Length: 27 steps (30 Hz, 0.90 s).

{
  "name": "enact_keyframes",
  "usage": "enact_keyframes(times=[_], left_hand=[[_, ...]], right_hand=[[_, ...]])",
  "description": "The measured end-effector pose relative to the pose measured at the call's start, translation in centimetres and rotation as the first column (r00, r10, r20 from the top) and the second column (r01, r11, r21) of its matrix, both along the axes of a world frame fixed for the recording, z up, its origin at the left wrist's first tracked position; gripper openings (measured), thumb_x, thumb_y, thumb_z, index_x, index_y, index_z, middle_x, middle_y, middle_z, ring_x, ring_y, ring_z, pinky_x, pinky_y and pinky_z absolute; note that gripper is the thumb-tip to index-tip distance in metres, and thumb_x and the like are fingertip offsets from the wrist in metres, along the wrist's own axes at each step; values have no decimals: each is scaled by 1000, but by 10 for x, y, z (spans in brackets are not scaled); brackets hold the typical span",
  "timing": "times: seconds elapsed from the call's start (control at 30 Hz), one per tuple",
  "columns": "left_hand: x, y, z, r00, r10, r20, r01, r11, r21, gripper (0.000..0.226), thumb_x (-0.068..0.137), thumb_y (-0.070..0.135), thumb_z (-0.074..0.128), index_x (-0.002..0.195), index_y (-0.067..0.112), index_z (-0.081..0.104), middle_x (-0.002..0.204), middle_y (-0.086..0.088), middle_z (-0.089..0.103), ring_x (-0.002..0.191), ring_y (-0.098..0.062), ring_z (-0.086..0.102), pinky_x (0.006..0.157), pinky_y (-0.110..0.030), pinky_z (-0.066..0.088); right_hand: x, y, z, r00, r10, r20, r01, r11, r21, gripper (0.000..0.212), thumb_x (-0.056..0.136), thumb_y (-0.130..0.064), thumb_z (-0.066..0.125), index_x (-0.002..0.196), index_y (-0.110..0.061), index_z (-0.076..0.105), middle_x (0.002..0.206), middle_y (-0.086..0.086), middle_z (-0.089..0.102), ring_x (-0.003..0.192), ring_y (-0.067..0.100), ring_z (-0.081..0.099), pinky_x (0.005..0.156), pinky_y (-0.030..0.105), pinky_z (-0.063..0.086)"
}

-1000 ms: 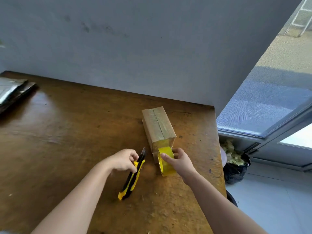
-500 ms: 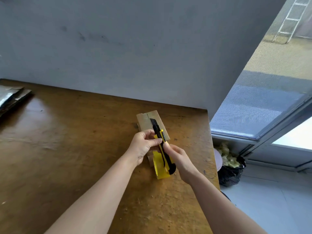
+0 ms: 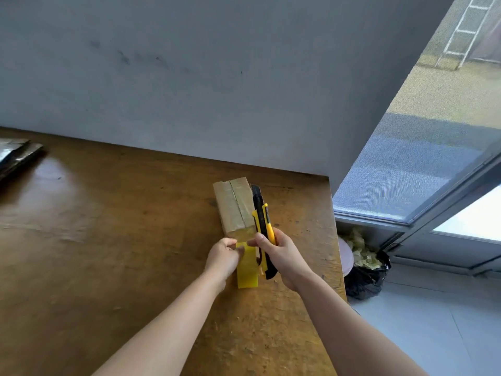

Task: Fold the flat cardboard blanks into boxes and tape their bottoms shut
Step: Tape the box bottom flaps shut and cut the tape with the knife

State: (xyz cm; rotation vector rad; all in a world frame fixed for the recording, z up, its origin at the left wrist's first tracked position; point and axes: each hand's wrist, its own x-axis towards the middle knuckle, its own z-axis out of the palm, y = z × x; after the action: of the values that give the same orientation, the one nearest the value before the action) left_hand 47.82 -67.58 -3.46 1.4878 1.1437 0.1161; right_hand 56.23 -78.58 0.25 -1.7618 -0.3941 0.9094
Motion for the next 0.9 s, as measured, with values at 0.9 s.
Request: enact_keyframes(times=[0.9], left_hand=[[-6, 31, -2, 989, 145, 34, -145, 989, 4, 19, 73, 14, 73, 88, 10, 62, 83, -5, 64, 74, -16, 58, 53, -26, 38]], right_hand=[[4, 1, 3, 294, 689, 662, 45, 682, -730, 34, 99, -50, 32, 105, -22, 50, 84, 0, 64, 74, 25, 63, 49, 30, 34]])
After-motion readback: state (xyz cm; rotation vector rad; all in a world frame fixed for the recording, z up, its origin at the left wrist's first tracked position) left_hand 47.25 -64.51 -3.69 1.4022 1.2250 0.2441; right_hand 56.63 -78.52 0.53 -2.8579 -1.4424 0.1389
